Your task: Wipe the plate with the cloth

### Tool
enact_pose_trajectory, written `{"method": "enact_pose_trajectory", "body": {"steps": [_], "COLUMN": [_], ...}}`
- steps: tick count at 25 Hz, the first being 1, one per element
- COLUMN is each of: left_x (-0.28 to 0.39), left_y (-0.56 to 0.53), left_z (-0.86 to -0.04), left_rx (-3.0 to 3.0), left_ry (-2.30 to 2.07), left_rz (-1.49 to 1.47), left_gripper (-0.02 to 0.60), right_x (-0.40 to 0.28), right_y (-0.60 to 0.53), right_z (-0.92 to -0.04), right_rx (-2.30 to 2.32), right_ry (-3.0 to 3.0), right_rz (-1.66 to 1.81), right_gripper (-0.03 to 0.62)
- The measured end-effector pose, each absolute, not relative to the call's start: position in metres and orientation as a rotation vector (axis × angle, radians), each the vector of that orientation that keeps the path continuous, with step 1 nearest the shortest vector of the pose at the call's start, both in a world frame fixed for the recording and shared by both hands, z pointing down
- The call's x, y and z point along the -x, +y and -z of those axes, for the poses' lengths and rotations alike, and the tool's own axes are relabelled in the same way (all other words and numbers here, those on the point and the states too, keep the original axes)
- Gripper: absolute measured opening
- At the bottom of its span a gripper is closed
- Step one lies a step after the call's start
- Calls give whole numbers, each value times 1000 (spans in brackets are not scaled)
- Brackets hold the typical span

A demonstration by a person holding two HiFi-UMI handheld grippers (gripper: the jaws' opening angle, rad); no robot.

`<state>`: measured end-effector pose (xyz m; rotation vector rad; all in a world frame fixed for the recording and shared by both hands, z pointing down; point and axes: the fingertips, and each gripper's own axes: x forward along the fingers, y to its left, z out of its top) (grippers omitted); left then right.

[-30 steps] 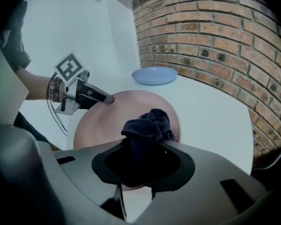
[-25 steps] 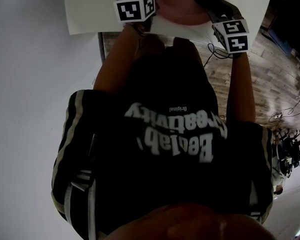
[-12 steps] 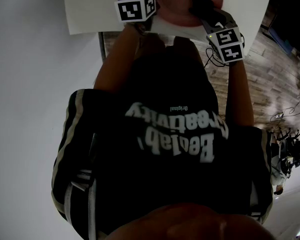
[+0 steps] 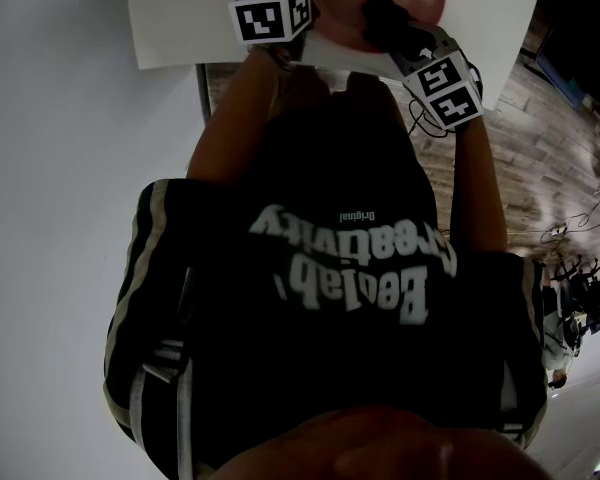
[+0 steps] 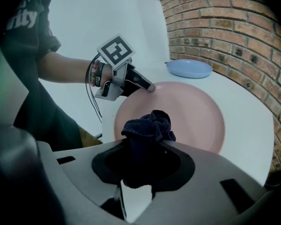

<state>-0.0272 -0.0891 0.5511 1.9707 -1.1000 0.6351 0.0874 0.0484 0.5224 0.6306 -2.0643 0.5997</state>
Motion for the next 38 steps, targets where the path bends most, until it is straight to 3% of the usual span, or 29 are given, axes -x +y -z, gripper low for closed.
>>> {"method": "enact_pose_trajectory", "body": {"steps": [19, 38], "left_x": [30, 29], "left_y": [-88, -87], "left_z": [-551, -550], "left_rx": [-1989, -1994], "left_ry": [-1126, -1121], "left_rz": [-623, -609], "left_gripper": [17, 18], "right_x": [7, -4], "right_y": [34, -52], "right_z": [-530, -542], "right_rx": [-375, -662], "right_ry": [-2159, -2092], "right_rz": [-477, -643], "right_gripper": [114, 119]}}
